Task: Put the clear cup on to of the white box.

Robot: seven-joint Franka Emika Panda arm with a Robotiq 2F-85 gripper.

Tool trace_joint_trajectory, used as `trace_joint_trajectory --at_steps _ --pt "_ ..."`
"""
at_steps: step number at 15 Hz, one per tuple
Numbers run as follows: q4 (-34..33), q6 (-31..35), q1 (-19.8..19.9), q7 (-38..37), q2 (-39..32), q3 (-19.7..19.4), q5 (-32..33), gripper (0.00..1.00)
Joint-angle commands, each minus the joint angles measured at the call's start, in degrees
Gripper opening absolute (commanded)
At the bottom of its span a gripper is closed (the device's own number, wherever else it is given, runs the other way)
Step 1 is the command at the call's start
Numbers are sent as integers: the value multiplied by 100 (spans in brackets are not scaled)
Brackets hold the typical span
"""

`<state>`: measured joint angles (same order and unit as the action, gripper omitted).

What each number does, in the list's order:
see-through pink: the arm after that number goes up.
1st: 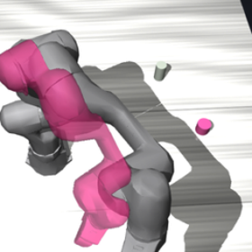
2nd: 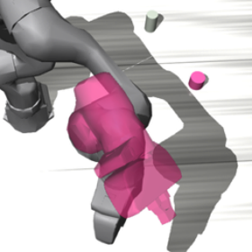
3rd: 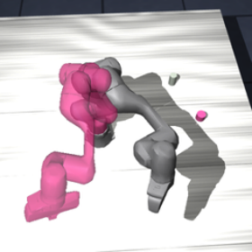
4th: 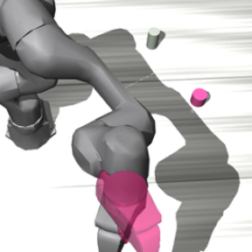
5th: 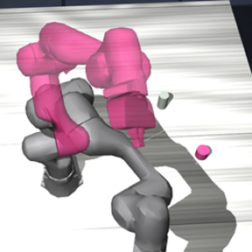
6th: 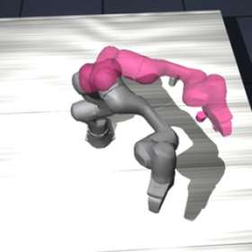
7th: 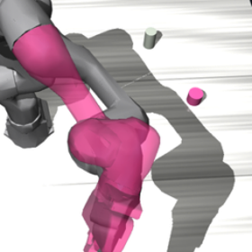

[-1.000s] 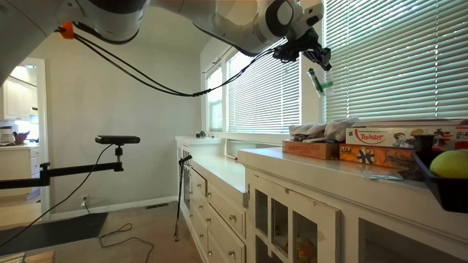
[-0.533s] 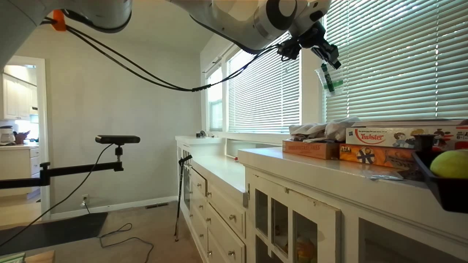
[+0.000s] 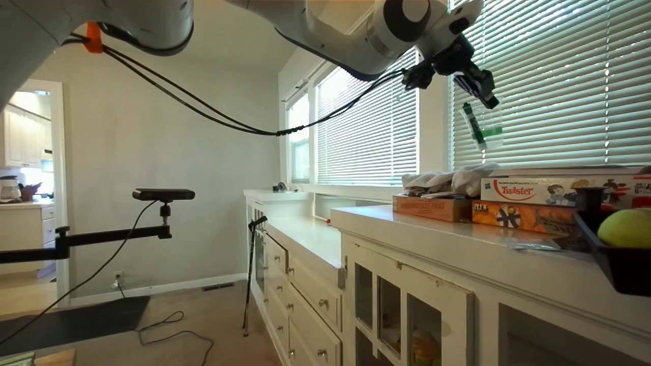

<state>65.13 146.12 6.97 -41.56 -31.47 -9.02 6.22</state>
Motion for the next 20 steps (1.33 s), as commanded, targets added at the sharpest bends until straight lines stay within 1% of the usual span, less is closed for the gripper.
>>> trace_joint_trajectory --at_steps 1,4,6,11,17,20 --pt "-819 -521 121 -383 -506 -425 110 2" --pt "-1218 -860 216 -582 -738 -671 20 2" --pt "-1431 -1182 262 -703 -840 -733 -53 2" --pt "-1943 -2114 433 -952 -1009 -644 -313 2" --pt "-2359 -2568 493 -1275 -1212 -595 -329 2" --pt "-2500 -2652 501 -1374 -1326 -582 -306 2"
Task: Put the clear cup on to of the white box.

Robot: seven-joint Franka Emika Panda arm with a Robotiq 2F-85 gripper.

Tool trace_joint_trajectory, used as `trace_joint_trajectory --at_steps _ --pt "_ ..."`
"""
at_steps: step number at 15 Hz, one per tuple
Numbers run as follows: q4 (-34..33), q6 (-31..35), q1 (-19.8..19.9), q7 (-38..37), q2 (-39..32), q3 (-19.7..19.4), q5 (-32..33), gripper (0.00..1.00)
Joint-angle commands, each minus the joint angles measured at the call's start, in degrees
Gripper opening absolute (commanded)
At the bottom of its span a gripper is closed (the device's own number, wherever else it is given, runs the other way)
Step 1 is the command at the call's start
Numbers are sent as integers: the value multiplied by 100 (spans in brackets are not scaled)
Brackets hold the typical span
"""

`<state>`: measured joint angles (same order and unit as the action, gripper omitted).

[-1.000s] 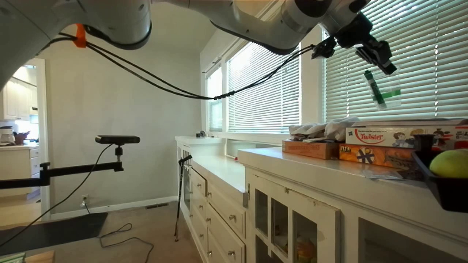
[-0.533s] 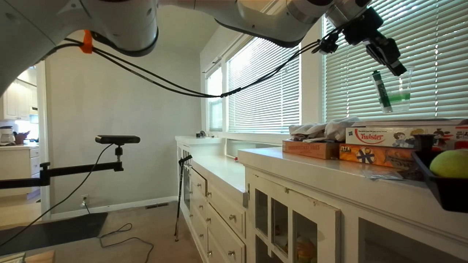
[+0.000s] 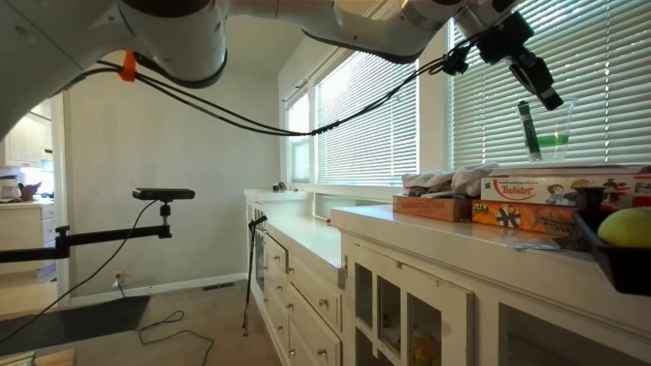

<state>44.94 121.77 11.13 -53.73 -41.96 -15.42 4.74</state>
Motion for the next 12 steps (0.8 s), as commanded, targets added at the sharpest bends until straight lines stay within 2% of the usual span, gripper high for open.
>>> trace_joint_trajectory --at_steps 1,5,6,7,12 --pt "-520 -250 89 -173 -305 59 -153 2" --pt "-648 -328 102 -222 -405 59 -148 2" --pt "-668 -360 94 -233 -420 45 -126 25" --pt "-691 -372 94 -236 -434 43 -121 34" --pt "-793 -397 101 -219 -473 38 -99 68"
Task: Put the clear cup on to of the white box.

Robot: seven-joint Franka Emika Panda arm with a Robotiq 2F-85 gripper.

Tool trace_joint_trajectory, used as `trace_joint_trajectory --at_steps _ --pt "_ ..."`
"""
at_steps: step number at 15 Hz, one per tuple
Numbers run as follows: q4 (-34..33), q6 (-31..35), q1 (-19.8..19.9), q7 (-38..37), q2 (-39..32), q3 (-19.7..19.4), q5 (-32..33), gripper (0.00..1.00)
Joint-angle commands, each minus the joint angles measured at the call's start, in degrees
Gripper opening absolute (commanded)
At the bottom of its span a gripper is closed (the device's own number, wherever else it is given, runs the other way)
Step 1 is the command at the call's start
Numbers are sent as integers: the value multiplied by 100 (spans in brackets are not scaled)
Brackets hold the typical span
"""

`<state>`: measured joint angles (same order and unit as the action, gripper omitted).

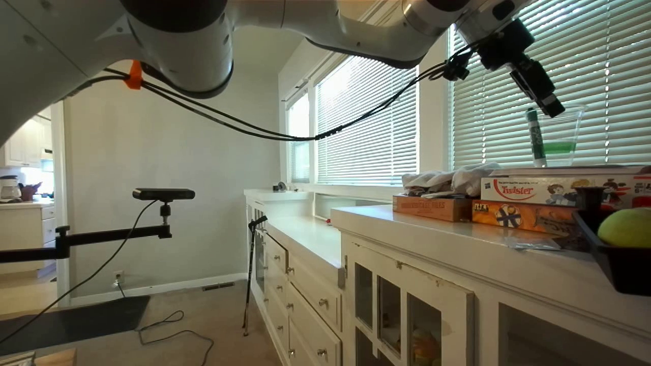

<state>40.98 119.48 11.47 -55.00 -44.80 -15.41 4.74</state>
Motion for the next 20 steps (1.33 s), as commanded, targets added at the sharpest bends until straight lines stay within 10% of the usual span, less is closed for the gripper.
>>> trace_joint_trajectory --at_steps 1,5,11,20 --pt "-406 -138 60 -72 -192 27 -76 76" --pt "-455 733 -55 522 -202 -58 279 99" --pt "-317 1697 -39 2105 103 538 -80 100" --pt "-143 -238 418 3860 856 2009 -1152 100"
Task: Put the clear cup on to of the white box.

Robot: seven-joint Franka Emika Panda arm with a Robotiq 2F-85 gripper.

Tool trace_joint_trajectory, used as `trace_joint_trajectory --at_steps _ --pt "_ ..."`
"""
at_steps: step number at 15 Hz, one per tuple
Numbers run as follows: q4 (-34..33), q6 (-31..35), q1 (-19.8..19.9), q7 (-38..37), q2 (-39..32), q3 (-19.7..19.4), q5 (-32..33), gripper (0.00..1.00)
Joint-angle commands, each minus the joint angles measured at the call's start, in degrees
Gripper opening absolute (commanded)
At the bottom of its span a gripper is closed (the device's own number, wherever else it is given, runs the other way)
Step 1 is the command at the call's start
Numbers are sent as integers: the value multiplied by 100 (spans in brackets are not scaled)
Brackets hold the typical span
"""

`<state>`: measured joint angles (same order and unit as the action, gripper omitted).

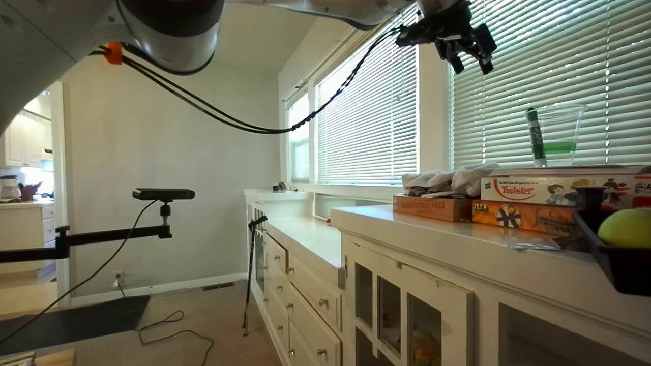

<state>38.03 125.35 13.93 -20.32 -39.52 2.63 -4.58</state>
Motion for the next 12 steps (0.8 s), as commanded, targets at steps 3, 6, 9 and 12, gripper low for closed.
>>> trace_joint_trajectory --at_steps 3,6,9,12 --pt "258 -1937 147 458 494 119 14 100" --pt "276 -2772 57 464 499 62 133 100" --pt "356 -3098 -117 450 481 1 326 100" --pt "479 -3430 -265 507 504 0 489 100"
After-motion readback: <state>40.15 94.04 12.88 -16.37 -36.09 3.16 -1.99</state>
